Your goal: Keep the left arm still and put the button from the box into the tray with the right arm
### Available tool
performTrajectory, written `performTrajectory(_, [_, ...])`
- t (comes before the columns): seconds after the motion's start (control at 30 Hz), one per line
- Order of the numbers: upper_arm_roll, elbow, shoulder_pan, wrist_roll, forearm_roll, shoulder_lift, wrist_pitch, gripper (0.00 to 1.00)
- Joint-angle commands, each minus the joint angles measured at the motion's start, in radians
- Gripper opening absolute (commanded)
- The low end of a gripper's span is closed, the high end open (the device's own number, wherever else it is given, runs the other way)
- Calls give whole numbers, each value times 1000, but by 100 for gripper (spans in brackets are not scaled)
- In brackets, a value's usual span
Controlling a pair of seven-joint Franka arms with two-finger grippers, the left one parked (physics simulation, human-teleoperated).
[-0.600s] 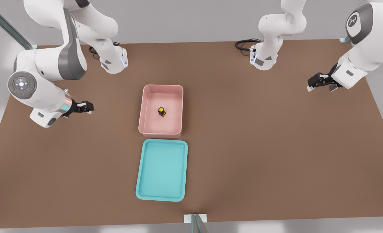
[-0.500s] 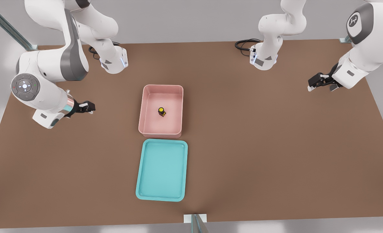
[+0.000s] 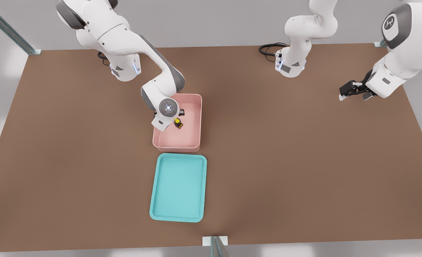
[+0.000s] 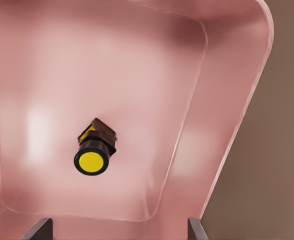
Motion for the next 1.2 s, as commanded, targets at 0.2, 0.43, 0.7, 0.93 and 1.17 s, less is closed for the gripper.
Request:
performTrajectory(0.2, [0,-51,1,956,-122,66,324,100])
performTrajectory(0.43, [3,-133,7,1070,-121,66,451,100])
performTrajectory(0.7, [14,-185,17,1070,-121,85,542,100])
performTrajectory(0.93, [25,-205,12,1021,-122,113,581,100])
performTrajectory(1.17, [26,-219,11,991,-122,113,594,69])
